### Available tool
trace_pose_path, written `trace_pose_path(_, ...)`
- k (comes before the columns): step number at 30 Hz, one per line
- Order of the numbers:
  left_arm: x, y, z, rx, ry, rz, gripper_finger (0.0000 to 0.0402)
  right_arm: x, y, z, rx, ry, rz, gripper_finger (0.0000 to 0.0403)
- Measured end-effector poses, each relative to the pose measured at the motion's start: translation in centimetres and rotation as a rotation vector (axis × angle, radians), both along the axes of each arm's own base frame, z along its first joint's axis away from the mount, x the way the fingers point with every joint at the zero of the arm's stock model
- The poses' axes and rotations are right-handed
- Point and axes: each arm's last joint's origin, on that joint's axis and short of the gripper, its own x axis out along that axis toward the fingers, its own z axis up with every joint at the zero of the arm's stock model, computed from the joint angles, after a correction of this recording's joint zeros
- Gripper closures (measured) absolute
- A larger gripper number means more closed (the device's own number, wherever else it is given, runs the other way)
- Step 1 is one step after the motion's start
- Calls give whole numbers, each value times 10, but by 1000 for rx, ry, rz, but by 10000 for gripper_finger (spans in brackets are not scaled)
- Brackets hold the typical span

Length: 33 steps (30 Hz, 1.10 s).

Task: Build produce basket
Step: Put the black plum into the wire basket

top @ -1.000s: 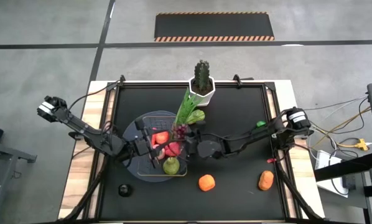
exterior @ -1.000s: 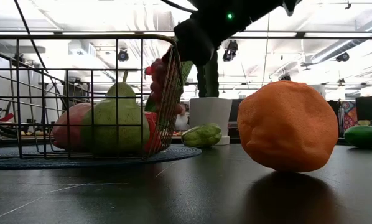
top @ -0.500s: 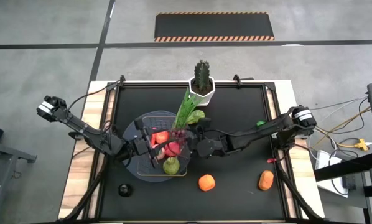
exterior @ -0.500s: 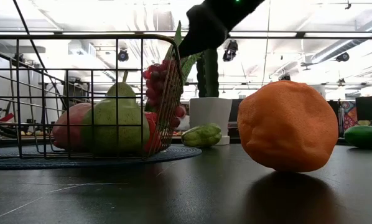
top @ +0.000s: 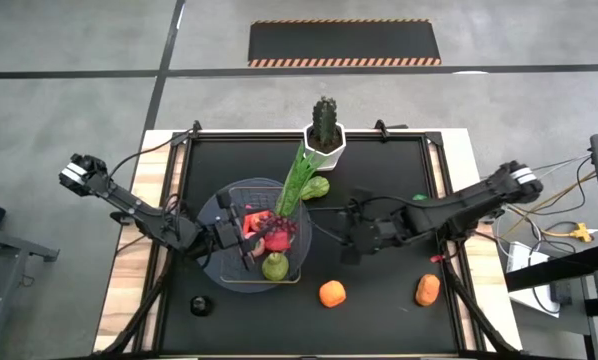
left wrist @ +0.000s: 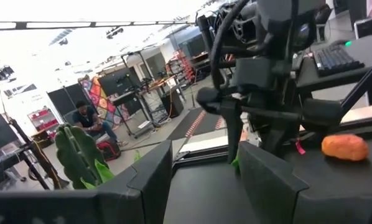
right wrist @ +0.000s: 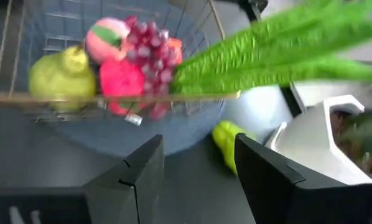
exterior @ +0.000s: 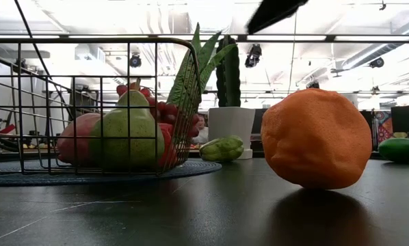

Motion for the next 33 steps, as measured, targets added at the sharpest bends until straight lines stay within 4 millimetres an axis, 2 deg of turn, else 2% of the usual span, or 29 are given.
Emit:
trace_pose_path(5,2,-2,-2,-88,-28,-28,234,-29,9,-5,39,-48,44,221)
trace_pose_path(9,8,-11,-8,-151,-47,-128,234,-45,12,-16,33,-119,111,224)
trace_pose_path(13,11,-26,-4,-291,-88,-220,234,-55,8,-26,-9,-191,167,227)
trace_pose_path(17,7,-52,1,-484,-90,-317,234,-64,4,-30,-48,-274,214,227)
trace_pose_path(20,-2,-74,7,-689,-50,-393,235,-70,1,-33,-78,-309,237,229)
trace_pose_path(23,-13,-97,-1,-925,69,-407,236,-75,-1,-36,-108,-340,258,232)
trace_pose_path(29,-39,-134,-22,-1503,319,-216,236,-77,-2,-43,-161,-389,290,234)
trace_pose_path(33,-47,-154,-39,-1781,617,-21,236,-78,-3,-48,-160,-381,290,235)
